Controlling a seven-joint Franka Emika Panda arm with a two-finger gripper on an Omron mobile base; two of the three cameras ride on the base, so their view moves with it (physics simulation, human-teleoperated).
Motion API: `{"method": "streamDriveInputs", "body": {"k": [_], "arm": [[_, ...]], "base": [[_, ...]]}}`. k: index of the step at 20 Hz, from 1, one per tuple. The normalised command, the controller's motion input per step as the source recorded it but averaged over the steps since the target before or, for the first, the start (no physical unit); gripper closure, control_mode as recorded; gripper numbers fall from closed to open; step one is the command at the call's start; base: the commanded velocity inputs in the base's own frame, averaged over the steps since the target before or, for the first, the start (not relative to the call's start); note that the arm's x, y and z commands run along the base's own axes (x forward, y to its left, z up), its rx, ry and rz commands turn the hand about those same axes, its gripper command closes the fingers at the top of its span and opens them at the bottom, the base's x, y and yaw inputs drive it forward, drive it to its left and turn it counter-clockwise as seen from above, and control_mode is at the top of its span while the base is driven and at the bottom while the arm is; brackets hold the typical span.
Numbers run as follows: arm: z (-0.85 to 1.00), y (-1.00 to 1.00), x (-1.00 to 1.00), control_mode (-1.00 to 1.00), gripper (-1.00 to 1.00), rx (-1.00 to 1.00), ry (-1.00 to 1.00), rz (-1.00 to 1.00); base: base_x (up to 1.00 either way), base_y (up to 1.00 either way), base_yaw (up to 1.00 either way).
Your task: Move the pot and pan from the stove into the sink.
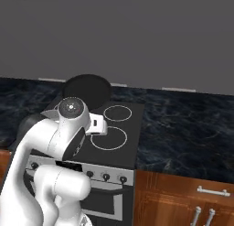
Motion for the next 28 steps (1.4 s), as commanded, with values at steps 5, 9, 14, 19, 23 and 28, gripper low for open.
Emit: {"method": "streamDriveInputs", "body": {"k": [5, 9, 14, 19, 23, 28], "arm": [[0.0, 0.0, 0.0, 1.0, 1.0, 0.0, 0.0, 0.0], [0.0, 0.0, 0.0, 1.0, 1.0, 0.0, 0.0, 0.0], [0.0, 0.0, 0.0, 1.0, 1.0, 0.0, 0.0, 0.0], [0.0, 0.0, 0.0, 1.0, 1.0, 0.0, 0.0, 0.0], [0.0, 0.0, 0.0, 1.0, 1.0, 0.0, 0.0, 0.0], [0.0, 0.0, 0.0, 1.0, 1.0, 0.0, 0.0, 0.0]], "base": [[-0.46, -0.02, 0.0], [-0.33, -0.11, 0.18], [-0.39, -0.23, 0.37], [-0.35, -0.19, 0.41], [-0.34, -0.19, 0.41], [-0.33, -0.19, 0.42]]}}
